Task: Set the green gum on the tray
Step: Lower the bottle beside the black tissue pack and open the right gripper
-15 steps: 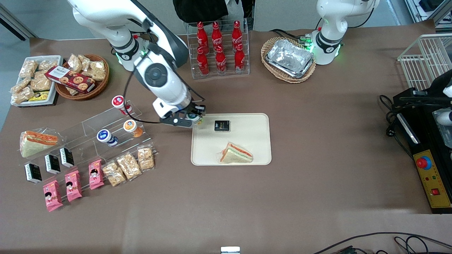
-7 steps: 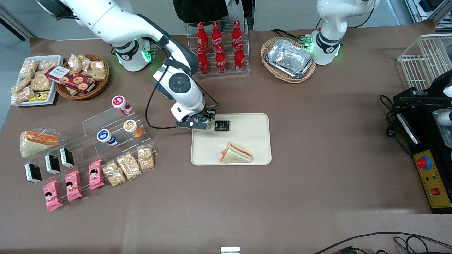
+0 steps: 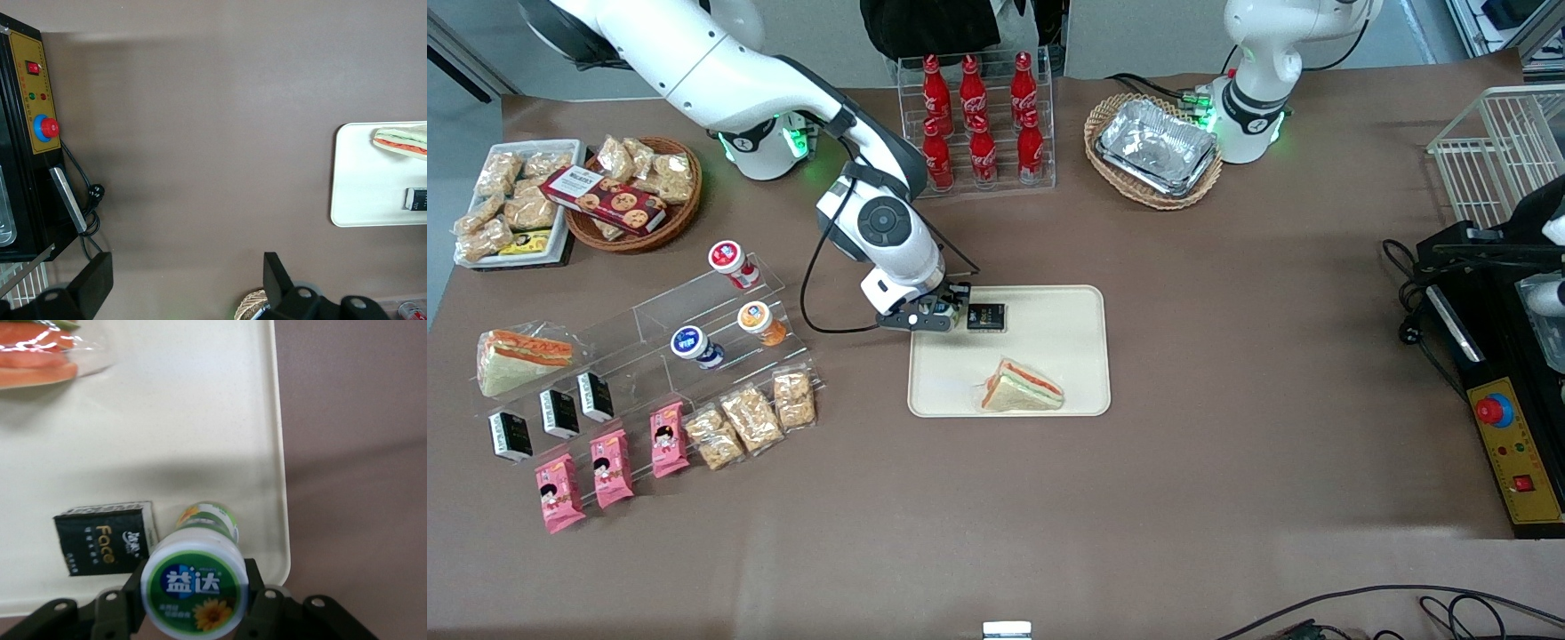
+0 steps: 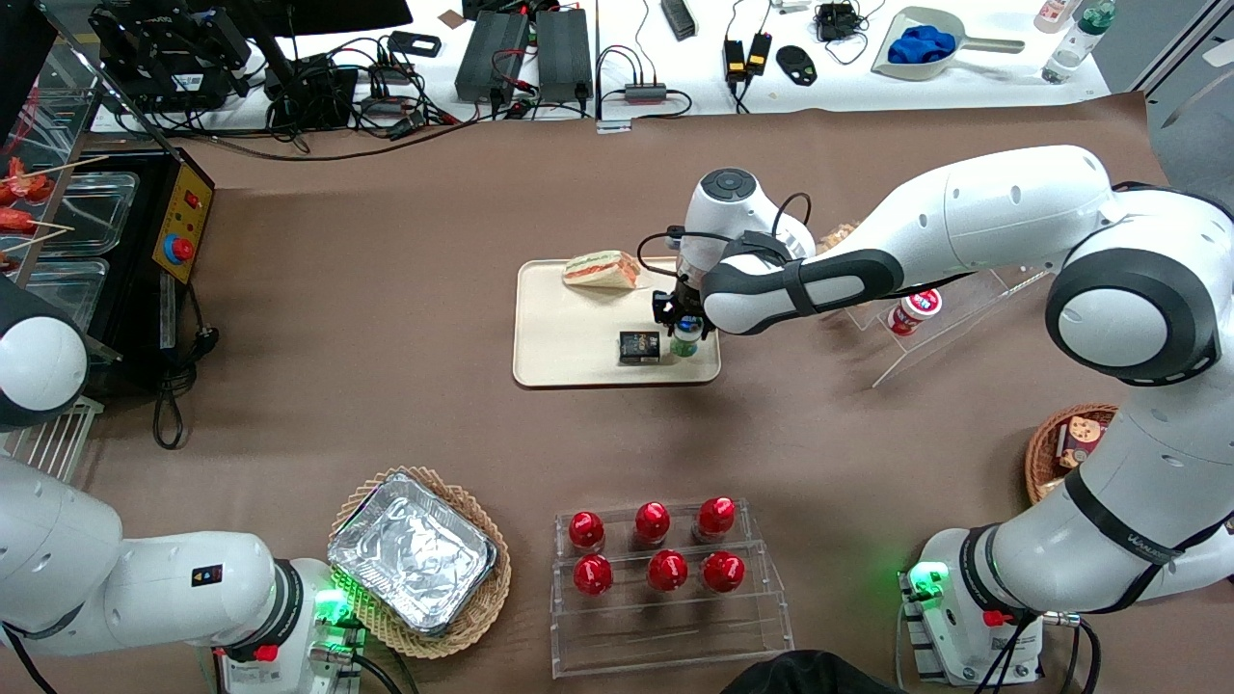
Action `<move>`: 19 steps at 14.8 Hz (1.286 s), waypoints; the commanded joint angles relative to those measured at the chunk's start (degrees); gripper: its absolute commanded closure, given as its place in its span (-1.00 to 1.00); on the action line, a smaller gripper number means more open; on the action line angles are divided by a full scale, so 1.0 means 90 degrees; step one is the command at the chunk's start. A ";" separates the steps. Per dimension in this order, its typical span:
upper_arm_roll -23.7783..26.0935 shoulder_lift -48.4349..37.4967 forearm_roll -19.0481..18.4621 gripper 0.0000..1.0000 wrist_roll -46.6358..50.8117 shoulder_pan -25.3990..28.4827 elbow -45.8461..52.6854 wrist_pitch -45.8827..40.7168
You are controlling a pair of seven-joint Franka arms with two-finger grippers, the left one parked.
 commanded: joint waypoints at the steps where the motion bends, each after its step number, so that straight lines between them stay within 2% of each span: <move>1: -0.0061 0.0224 -0.0365 0.55 0.0163 0.0075 0.0022 0.0269; 2: -0.0148 0.0263 -0.0415 0.44 0.0163 0.0114 0.0022 0.0279; 3: -0.0207 0.0273 -0.0415 0.41 0.0202 0.0192 0.0022 0.0318; 5: -0.0324 0.0283 -0.0415 -0.99 0.0241 0.0290 0.0051 0.0347; 11: -0.0364 -0.0008 -0.0454 -1.00 0.0164 0.0203 0.0139 0.0202; 13: -0.0364 -0.0545 -0.0464 -1.00 -0.0030 0.0125 0.0479 -0.0740; 15: -0.0373 -0.0956 -0.0406 -1.00 -0.0857 0.0076 0.1025 -0.1980; 19: -0.0451 -0.1348 0.0131 -1.00 -0.2088 -0.0480 0.2285 -0.3760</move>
